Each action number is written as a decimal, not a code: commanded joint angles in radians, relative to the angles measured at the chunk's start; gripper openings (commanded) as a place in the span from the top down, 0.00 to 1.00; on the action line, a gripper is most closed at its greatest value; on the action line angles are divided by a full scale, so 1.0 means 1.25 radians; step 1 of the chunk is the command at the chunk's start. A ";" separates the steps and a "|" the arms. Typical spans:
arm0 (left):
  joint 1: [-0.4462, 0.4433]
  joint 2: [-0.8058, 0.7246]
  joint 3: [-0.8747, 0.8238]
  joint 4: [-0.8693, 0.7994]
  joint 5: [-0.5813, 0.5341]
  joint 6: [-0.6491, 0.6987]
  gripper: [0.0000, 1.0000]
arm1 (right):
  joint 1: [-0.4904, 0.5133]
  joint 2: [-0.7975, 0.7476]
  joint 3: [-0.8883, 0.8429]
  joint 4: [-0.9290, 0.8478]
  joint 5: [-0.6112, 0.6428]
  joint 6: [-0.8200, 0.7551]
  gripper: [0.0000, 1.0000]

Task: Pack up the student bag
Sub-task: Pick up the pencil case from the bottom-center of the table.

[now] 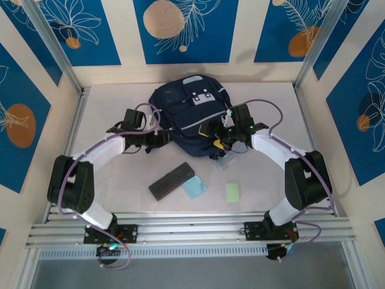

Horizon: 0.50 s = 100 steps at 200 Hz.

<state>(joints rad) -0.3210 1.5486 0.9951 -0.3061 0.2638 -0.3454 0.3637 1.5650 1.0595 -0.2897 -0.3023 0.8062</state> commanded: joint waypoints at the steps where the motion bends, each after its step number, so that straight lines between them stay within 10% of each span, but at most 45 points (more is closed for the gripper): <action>1: -0.044 -0.070 -0.043 -0.069 0.017 0.004 0.00 | 0.005 -0.044 0.028 -0.164 0.049 -0.092 0.01; 100: -0.258 -0.035 -0.035 -0.276 -0.076 0.151 0.00 | -0.038 -0.120 0.001 -0.200 0.119 -0.070 0.05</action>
<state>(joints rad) -0.6048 1.4528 0.9142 -0.5385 0.2047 -0.2302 0.3161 1.4467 1.0733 -0.5171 -0.1692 0.7082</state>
